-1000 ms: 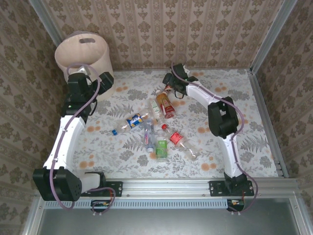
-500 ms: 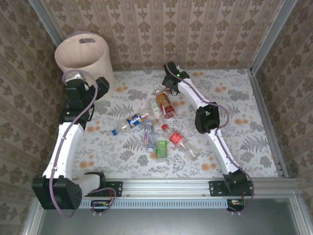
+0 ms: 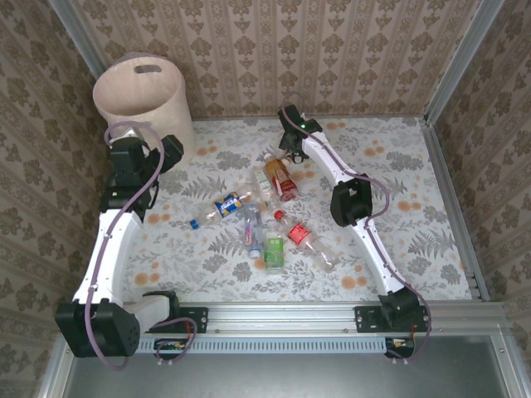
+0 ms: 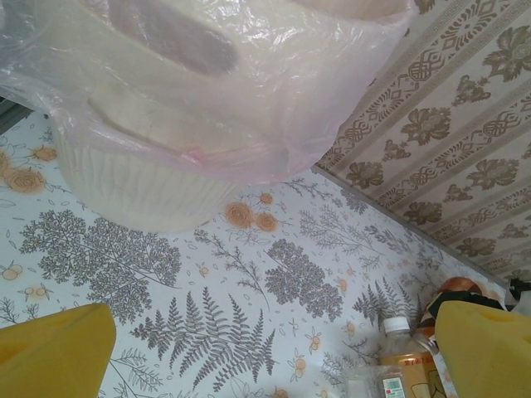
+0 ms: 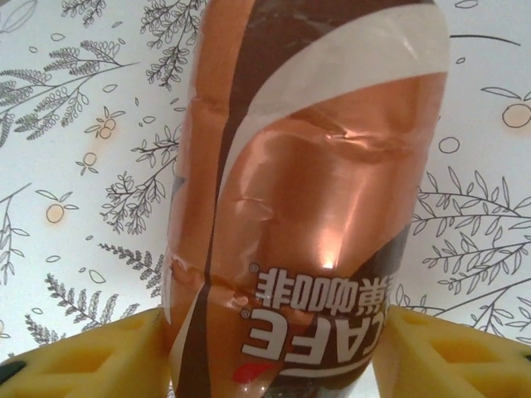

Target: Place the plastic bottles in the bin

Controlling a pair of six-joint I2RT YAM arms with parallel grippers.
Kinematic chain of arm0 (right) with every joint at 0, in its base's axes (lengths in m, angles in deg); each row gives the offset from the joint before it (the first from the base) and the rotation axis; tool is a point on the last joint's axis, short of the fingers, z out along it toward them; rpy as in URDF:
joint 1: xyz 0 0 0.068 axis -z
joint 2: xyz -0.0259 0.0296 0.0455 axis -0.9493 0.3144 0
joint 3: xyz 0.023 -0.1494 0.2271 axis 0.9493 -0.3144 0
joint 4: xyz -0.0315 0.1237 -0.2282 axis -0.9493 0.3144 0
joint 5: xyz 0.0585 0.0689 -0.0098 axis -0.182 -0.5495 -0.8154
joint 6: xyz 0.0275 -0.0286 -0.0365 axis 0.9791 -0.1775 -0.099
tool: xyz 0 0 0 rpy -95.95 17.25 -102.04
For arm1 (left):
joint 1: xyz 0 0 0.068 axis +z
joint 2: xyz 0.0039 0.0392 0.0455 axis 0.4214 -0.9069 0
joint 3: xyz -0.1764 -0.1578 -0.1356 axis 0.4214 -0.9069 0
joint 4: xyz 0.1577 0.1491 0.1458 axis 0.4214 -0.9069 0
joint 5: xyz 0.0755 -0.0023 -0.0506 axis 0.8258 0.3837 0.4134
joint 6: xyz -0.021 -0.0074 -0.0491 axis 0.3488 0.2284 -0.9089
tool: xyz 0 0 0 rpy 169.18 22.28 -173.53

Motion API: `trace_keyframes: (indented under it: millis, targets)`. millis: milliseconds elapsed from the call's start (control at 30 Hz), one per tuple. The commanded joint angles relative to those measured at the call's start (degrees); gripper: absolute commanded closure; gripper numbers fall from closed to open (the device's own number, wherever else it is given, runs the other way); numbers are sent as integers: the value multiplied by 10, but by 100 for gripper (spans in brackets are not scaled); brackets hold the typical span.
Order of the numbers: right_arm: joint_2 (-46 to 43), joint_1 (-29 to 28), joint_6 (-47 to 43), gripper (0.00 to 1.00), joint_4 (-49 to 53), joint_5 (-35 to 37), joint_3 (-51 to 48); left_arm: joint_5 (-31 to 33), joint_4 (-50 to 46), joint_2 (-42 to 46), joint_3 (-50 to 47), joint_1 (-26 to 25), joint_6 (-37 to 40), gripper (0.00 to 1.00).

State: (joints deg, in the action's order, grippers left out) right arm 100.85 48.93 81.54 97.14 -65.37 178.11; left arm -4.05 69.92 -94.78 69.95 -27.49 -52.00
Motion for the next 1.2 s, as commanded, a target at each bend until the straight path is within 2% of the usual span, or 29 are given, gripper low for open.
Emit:
trace_keyframes:
  millis: [0, 300, 400, 700, 833, 933, 1167]
  targets:
    - [11, -8, 9, 35, 50, -12, 12, 5, 1, 12, -8, 5, 2, 0]
    - [19, -9, 25, 38, 45, -26, 10, 3, 2, 14, -12, 11, 3, 0]
    - [18, -8, 19, 42, 44, -24, 10, -1, 4, 13, -14, 13, 4, 0]
    - [-39, -8, -83, 53, 16, -29, 8, -58, 31, 2, -15, 13, 17, 0]
    - [-85, -8, -147, 54, 44, -69, -2, -128, 78, -3, -27, 10, 25, 0]
    - [-146, -8, -195, 55, 43, -92, -58, -171, 116, -13, -34, 3, 27, 0]
    - [-350, -14, -264, 59, -107, -198, -303, -304, 219, -83, -17, -26, 4, 0]
